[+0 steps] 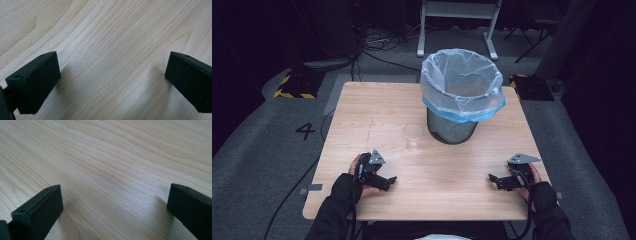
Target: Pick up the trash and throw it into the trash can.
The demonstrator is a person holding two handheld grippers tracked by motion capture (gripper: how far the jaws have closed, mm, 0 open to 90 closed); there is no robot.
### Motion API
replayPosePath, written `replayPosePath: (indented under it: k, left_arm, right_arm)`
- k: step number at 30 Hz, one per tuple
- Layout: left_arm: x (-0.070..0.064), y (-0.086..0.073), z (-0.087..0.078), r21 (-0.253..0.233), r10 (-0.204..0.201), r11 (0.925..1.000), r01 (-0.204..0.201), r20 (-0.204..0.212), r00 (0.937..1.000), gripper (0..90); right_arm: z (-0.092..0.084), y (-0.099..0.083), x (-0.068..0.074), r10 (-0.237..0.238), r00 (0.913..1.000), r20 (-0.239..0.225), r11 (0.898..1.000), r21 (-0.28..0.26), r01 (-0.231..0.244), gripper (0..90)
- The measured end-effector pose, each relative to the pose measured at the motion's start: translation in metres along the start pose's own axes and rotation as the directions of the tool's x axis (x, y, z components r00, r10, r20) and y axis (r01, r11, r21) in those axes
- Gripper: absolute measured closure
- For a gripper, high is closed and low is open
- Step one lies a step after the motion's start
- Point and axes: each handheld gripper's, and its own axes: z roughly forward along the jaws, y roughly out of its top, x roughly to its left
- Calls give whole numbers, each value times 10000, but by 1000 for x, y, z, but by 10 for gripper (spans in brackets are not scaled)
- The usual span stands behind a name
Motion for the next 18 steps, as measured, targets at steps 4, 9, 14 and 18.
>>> replayPosePath:
  k: [4, 9, 14, 18]
  left_arm:
    - [1, 0, -1, -39, 102, 9999, -103, -92, 9999, 2]
    - [-1, 0, -5, -79, 119, 9999, -123, -524, 9986, 42]
    - [-5, 1, -8, -118, 293, 9995, -299, -536, 9981, 163]
    - [-6, 2, -11, -467, 373, 9981, -391, -389, 9985, 173]
  right_arm:
    - [0, 0, 0, 25, 10000, -12, 10000, -13, -25, 3]
    - [0, 0, 0, -21, 10000, -9, 10000, -30, 21, 3]
    - [0, 0, -1, -73, 10000, -31, 10000, -4, 73, 3]
    - [0, -1, 0, 19, 10000, -7, 10000, -35, -19, 4]
